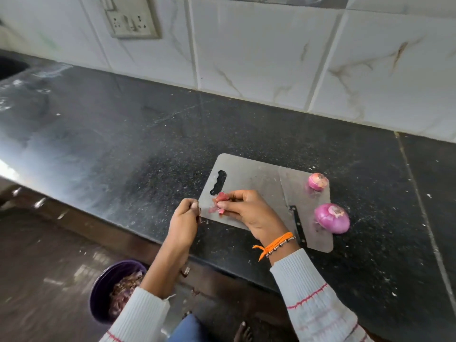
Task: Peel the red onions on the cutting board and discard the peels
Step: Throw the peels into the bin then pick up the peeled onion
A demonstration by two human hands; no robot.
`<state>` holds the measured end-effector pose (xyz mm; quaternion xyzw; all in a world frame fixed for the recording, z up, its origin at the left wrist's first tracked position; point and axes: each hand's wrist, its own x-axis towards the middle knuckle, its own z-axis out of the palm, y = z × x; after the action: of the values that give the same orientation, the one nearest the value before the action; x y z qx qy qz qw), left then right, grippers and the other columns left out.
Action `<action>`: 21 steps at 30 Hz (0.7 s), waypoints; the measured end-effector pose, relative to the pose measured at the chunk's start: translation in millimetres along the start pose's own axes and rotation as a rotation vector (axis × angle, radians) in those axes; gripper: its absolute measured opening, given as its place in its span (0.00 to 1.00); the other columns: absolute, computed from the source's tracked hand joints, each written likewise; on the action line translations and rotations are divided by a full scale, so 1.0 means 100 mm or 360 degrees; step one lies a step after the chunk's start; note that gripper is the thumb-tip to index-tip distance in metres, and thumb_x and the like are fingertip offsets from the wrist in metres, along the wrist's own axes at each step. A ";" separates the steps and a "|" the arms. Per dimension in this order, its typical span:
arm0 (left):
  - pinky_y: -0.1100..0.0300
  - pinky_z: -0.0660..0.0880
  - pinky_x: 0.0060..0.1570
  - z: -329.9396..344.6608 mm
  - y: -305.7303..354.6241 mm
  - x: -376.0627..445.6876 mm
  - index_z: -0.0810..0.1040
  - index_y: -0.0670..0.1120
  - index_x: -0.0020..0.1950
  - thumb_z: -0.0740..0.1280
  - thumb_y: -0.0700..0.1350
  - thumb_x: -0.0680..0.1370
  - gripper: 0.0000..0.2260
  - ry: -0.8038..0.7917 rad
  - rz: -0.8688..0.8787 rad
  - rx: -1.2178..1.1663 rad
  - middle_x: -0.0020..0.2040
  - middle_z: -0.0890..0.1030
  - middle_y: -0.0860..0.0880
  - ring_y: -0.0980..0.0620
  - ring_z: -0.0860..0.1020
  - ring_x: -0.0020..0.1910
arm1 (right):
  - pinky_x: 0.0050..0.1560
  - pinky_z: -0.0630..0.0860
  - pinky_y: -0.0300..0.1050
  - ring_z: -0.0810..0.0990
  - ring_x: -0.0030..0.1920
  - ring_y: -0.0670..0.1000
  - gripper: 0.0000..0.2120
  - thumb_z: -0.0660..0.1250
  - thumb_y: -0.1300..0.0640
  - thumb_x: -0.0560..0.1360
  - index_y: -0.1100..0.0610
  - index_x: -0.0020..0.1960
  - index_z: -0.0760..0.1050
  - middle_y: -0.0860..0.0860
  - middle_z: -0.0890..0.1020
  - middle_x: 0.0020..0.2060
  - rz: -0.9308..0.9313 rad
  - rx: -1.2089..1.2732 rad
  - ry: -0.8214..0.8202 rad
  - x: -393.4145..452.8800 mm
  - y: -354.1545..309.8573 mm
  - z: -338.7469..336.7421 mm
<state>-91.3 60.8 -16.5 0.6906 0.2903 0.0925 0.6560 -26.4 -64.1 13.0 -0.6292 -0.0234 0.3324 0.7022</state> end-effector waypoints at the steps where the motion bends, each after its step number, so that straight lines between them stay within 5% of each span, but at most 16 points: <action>1: 0.65 0.64 0.30 -0.11 0.00 -0.03 0.67 0.46 0.36 0.53 0.36 0.81 0.15 0.0019 -0.0039 -0.0085 0.33 0.68 0.49 0.54 0.65 0.32 | 0.40 0.80 0.34 0.83 0.36 0.47 0.07 0.66 0.73 0.72 0.63 0.43 0.78 0.55 0.82 0.42 0.0018 0.0003 -0.0051 0.01 0.01 0.11; 5: 0.71 0.63 0.25 -0.59 -0.10 -0.15 0.67 0.46 0.37 0.53 0.36 0.81 0.14 0.0137 -0.0129 -0.0326 0.32 0.67 0.49 0.55 0.65 0.30 | 0.42 0.80 0.36 0.83 0.44 0.52 0.06 0.66 0.72 0.72 0.65 0.47 0.78 0.57 0.82 0.45 0.0049 -0.0090 -0.0262 0.07 0.07 0.57; 12: 0.61 0.64 0.36 -1.51 -0.65 -0.26 0.72 0.46 0.40 0.55 0.37 0.81 0.12 0.0383 -0.0407 -0.0484 0.34 0.71 0.48 0.54 0.69 0.34 | 0.39 0.80 0.36 0.81 0.32 0.45 0.08 0.66 0.75 0.70 0.64 0.42 0.78 0.55 0.81 0.36 0.0009 -0.0414 -0.0539 0.16 0.40 1.63; 18: 0.52 0.70 0.49 -2.41 -1.19 -0.15 0.78 0.40 0.46 0.59 0.36 0.79 0.08 0.0366 -0.0703 -0.0552 0.44 0.78 0.38 0.44 0.74 0.46 | 0.56 0.78 0.56 0.83 0.46 0.57 0.12 0.71 0.69 0.67 0.52 0.36 0.80 0.57 0.84 0.40 0.0186 -0.0707 -0.0590 0.42 1.00 2.61; 21: 0.65 0.75 0.37 -2.76 -1.43 0.01 0.77 0.39 0.43 0.58 0.34 0.78 0.09 0.0392 -0.0802 -0.0629 0.33 0.81 0.45 0.51 0.78 0.36 | 0.51 0.80 0.49 0.82 0.43 0.58 0.10 0.69 0.72 0.69 0.57 0.38 0.79 0.59 0.82 0.39 0.0335 -0.0691 -0.0600 0.59 1.29 2.94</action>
<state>-270.7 292.9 -120.1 0.4404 0.5053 0.0648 0.7393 -169.8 218.9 -64.7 -0.6907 -0.1584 0.5015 0.4964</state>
